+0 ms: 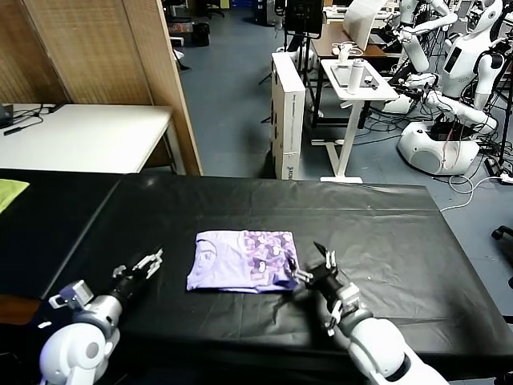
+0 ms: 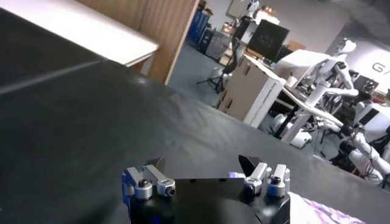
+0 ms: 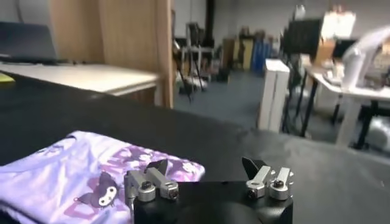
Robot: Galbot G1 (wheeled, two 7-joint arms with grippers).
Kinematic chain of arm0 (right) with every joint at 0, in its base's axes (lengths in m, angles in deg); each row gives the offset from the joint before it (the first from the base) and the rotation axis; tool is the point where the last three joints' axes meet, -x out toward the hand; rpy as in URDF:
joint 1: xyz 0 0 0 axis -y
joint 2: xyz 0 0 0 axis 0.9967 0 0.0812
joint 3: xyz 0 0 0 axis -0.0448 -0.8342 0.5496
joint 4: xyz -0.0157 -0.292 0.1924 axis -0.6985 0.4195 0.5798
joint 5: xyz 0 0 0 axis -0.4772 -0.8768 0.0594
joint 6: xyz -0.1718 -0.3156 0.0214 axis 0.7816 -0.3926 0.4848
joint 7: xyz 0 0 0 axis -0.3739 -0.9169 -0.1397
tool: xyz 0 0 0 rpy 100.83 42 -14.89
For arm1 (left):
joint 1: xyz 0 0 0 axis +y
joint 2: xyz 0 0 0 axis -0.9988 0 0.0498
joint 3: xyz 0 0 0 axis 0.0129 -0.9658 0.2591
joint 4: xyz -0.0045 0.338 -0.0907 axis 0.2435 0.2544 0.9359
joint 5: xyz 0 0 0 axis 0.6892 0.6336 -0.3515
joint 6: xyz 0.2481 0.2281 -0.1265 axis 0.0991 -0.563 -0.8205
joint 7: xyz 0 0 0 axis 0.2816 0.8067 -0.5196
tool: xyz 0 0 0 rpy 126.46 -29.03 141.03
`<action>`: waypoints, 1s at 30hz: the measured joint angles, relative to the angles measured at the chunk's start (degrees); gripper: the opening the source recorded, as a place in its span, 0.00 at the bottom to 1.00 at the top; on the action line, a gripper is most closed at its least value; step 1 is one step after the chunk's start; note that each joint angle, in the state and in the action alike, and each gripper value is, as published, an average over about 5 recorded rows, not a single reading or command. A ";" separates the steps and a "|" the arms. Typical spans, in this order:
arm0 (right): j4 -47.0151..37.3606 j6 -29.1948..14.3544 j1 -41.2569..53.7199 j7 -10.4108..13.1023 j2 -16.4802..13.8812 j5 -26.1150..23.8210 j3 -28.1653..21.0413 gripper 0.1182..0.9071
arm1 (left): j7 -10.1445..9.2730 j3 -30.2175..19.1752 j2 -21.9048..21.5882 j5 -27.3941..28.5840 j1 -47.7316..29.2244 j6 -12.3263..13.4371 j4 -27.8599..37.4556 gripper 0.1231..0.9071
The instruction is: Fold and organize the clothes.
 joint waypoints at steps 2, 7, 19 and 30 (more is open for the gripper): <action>-0.46 0.94 -0.56 -0.02 -0.22 -1.90 -0.31 1.00 | 0.09 0.22 0.01 -0.04 0.13 0.08 -0.01 1.00; -0.02 -2.52 -1.94 0.59 -0.29 -0.77 0.15 1.00 | 0.80 0.30 -0.18 0.00 0.09 0.51 0.16 1.00; 8.43 -12.67 -10.40 0.97 -1.32 4.38 8.82 1.00 | 0.01 -3.10 -5.11 5.23 2.61 10.60 -1.41 1.00; 17.24 -17.01 -30.53 2.32 2.09 -2.98 17.75 1.00 | -4.68 -5.01 -10.92 6.88 13.11 16.24 -6.84 1.00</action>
